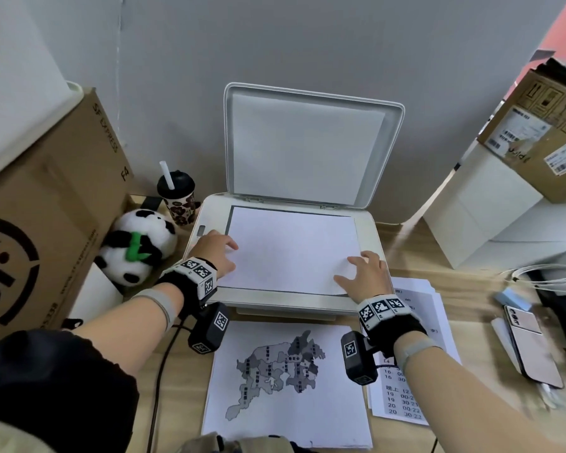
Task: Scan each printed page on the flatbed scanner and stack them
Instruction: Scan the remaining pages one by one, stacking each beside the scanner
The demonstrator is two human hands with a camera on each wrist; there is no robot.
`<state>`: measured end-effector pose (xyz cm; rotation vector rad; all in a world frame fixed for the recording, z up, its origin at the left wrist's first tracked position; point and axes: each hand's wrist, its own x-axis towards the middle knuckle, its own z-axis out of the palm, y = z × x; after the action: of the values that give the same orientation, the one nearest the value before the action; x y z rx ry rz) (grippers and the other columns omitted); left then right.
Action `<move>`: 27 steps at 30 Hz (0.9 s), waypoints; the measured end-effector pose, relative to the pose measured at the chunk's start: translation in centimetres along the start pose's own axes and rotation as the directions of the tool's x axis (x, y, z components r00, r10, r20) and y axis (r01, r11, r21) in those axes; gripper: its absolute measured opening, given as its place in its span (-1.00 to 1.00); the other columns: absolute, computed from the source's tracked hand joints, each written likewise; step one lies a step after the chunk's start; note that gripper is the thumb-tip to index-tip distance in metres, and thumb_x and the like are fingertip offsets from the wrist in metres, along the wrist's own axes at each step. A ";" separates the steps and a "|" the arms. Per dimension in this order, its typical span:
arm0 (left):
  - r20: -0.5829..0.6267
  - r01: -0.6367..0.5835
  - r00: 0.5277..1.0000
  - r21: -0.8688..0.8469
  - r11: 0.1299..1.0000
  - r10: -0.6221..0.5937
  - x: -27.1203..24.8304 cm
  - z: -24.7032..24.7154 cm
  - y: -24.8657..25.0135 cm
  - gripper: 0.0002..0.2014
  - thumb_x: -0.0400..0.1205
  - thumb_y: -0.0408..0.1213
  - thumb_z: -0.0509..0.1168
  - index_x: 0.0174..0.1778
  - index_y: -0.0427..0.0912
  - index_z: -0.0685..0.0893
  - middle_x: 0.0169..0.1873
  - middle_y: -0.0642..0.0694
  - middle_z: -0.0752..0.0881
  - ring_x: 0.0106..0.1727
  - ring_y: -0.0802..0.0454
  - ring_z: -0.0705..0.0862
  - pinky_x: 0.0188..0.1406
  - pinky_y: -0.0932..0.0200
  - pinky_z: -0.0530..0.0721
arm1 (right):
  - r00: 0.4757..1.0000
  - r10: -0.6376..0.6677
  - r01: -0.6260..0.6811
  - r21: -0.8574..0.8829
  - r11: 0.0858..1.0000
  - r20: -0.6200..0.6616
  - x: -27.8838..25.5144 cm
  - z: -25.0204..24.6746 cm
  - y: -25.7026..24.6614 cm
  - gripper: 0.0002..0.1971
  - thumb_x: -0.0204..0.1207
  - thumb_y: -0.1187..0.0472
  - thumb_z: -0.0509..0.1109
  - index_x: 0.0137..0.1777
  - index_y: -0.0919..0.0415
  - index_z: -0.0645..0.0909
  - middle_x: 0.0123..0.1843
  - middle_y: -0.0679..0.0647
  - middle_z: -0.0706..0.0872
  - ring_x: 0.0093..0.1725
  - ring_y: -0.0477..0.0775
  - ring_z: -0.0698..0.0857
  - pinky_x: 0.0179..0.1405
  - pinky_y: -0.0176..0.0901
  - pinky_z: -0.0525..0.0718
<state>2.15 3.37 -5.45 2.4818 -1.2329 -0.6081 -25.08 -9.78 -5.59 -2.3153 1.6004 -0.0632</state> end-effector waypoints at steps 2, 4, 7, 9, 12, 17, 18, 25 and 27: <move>0.047 -0.030 0.999 0.037 0.999 0.028 0.2 0.0 0.5 -0.55 0.49 -0.40 0.34 0.30 0.00 0.60 0.37 -0.06 0.49 0.40 -0.04 0.47 0.42 0.03 0.47 | 1.000 -0.023 0.024 -0.028 0.999 0.014 0.4 0.1 0.1 -0.42 0.51 -0.08 0.37 0.50 0.09 0.41 0.62 0.05 0.23 0.58 0.14 0.22 0.52 0.02 0.27; 0.080 -0.008 0.997 0.061 0.998 0.003 0.2 0.2 0.6 -0.52 0.51 -0.41 0.29 0.35 0.04 0.57 0.43 -0.05 0.48 0.45 -0.05 0.45 0.46 -0.01 0.44 | 0.999 -0.044 0.046 -0.036 0.998 0.030 0.5 0.5 0.1 -0.40 0.53 -0.11 0.35 0.52 0.10 0.37 0.60 -0.01 0.30 0.58 0.08 0.23 0.50 0.04 0.26; 0.088 0.027 0.995 0.149 0.988 -0.040 0.2 0.1 0.7 -0.53 0.53 -0.36 0.26 0.35 0.10 0.55 0.44 -0.06 0.48 0.44 -0.07 0.47 0.45 0.01 0.44 | 0.997 -0.064 0.065 -0.041 0.997 0.035 0.6 1.2 0.2 -0.37 0.54 -0.14 0.32 0.55 0.08 0.31 0.58 -0.05 0.34 0.56 0.05 0.27 0.47 0.05 0.27; 0.069 0.018 0.997 0.185 0.983 -0.031 0.3 -0.2 0.9 -0.52 0.53 -0.37 0.25 0.35 0.11 0.56 0.43 -0.07 0.51 0.42 -0.08 0.50 0.41 0.03 0.48 | 0.997 -0.074 0.075 -0.055 0.996 0.030 0.6 1.2 0.3 -0.35 0.55 -0.16 0.29 0.58 0.07 0.27 0.60 -0.07 0.31 0.57 0.05 0.26 0.45 0.05 0.27; 0.061 0.017 0.998 0.196 0.980 -0.030 0.5 -0.2 1.0 -0.51 0.52 -0.39 0.24 0.36 0.10 0.56 0.42 -0.06 0.53 0.41 -0.09 0.50 0.43 0.00 0.45 | 0.996 -0.079 0.081 -0.073 0.994 0.035 0.8 1.2 0.1 -0.34 0.57 -0.18 0.25 0.60 0.06 0.23 0.63 -0.08 0.27 0.59 0.04 0.24 0.45 0.05 0.26; 0.079 0.014 0.996 0.197 0.980 -0.030 0.8 -0.1 0.9 -0.49 0.52 -0.41 0.23 0.38 0.08 0.54 0.41 -0.03 0.55 0.39 -0.09 0.54 0.34 0.05 0.53 | 0.996 -0.080 0.084 -0.092 0.992 0.044 0.9 1.3 -0.1 -0.33 0.58 -0.17 0.23 0.62 0.07 0.19 0.64 -0.07 0.24 0.60 0.04 0.22 0.47 0.06 0.26; 0.086 0.009 0.996 0.196 0.981 -0.026 0.9 -0.2 0.8 -0.50 0.52 -0.41 0.23 0.38 0.07 0.54 0.41 -0.03 0.54 0.39 -0.08 0.54 0.35 0.05 0.54 | 0.996 -0.079 0.083 -0.093 0.992 0.052 1.0 1.2 -0.1 -0.33 0.58 -0.17 0.23 0.62 0.08 0.18 0.64 -0.06 0.23 0.60 0.04 0.22 0.47 0.07 0.26; 0.107 -0.006 0.994 0.197 0.980 -0.015 1.2 0.0 0.4 -0.49 0.52 -0.44 0.23 0.38 0.06 0.55 0.41 -0.04 0.55 0.39 -0.08 0.55 0.36 0.03 0.54 | 0.995 -0.064 0.072 -0.109 0.991 0.076 0.9 1.2 -0.3 -0.33 0.59 -0.15 0.23 0.62 0.12 0.18 0.64 -0.03 0.23 0.60 0.06 0.22 0.45 0.08 0.28; 0.111 -0.016 0.994 0.196 0.980 -0.006 1.2 -0.1 0.4 -0.49 0.52 -0.44 0.23 0.37 0.06 0.55 0.40 -0.03 0.55 0.39 -0.07 0.54 0.36 0.03 0.54 | 0.995 -0.066 0.075 -0.114 0.991 0.077 1.0 1.1 -0.4 -0.33 0.59 -0.15 0.23 0.62 0.13 0.18 0.64 -0.02 0.24 0.60 0.06 0.22 0.45 0.08 0.28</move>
<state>2.63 2.18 -5.50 2.6361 -1.4026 -0.6604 -24.11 -10.31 -6.69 -2.4320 1.5244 0.1003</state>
